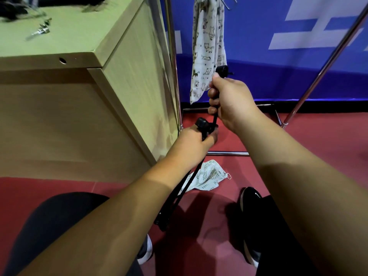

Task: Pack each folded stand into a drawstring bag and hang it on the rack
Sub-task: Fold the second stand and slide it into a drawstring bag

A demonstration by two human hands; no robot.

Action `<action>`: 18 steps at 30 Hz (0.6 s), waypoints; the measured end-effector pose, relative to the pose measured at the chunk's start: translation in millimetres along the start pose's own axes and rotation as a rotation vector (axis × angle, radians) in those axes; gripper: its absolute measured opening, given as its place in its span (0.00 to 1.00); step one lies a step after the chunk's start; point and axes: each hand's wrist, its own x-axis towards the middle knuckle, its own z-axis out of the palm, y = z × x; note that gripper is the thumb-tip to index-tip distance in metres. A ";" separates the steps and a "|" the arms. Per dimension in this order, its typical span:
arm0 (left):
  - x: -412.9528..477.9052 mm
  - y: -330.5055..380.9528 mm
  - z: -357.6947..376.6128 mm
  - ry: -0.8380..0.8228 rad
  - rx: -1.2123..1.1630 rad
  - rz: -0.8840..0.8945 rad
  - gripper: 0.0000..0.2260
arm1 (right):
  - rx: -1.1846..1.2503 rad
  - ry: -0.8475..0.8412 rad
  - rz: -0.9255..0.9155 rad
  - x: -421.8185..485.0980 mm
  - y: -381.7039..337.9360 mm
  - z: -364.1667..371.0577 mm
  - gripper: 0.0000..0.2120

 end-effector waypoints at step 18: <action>-0.8 17.6 -6.7 0.013 -0.125 -0.188 0.19 | -0.409 -0.018 -0.118 -14.4 -8.4 -7.1 0.15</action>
